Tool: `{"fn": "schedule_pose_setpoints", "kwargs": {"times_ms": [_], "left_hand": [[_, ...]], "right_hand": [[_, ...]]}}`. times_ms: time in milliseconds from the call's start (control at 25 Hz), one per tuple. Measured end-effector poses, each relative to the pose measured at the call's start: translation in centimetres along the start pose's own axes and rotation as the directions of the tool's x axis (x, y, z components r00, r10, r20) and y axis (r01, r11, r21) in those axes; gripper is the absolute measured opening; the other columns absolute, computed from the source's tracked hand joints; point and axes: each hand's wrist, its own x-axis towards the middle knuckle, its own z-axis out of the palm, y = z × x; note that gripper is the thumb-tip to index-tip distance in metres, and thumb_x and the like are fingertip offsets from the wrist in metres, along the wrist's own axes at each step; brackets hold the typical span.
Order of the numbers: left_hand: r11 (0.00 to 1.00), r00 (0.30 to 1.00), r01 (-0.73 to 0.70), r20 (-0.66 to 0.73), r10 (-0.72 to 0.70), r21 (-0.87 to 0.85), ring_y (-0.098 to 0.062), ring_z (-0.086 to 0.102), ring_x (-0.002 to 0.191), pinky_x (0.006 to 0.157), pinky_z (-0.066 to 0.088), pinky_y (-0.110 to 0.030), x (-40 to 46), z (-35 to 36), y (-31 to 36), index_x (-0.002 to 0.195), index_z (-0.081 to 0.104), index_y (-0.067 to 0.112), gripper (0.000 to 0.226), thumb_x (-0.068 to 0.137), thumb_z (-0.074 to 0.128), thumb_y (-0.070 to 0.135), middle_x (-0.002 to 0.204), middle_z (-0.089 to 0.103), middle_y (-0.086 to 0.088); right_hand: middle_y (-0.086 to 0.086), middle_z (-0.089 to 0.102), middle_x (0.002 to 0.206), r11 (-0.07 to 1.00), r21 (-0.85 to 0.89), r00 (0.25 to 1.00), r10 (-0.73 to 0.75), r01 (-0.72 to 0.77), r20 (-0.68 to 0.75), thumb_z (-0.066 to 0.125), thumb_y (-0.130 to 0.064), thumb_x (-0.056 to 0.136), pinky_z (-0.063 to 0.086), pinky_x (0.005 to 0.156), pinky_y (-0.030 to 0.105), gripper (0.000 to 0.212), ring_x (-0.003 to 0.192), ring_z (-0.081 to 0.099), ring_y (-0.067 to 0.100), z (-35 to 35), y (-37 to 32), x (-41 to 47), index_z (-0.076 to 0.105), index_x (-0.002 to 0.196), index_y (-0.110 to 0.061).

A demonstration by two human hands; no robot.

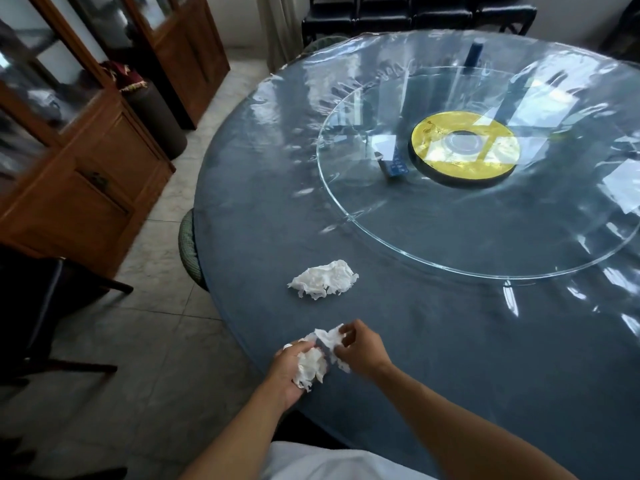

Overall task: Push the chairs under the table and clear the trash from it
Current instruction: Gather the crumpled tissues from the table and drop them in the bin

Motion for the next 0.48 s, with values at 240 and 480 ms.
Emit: {"fn": "schedule_pose_setpoints", "kwargs": {"times_ms": [240,480], "left_hand": [[0.999,0.997,-0.046,0.060,0.046,-0.004,-0.036,0.072,0.075,0.062,0.060,-0.048,1.5,-0.6,2.6,0.113,0.067,0.000,0.026,0.089,0.070,0.009,0.098,0.071,-0.026],[0.991,0.999,0.018,0.039,-0.023,0.136,-0.034,0.062,0.059,0.058,0.055,-0.043,6.9,-3.3,9.7,0.088,0.069,-0.004,0.008,0.090,0.062,-0.001,0.072,0.064,-0.023]], "right_hand": [[-0.006,0.066,0.070,0.992,0.129,0.966,-0.042,0.009,0.256,0.066,-0.006,0.078,0.056,0.069,0.024,0.021,0.071,0.065,0.014,3.0,-4.5,1.3,0.067,0.072,-0.026],[0.005,0.071,0.089,0.979,0.137,0.944,0.183,-0.150,-0.276,0.059,-0.005,0.086,0.051,0.064,0.020,0.020,0.064,0.062,0.007,2.3,-7.8,7.3,0.074,0.098,-0.013]]}}
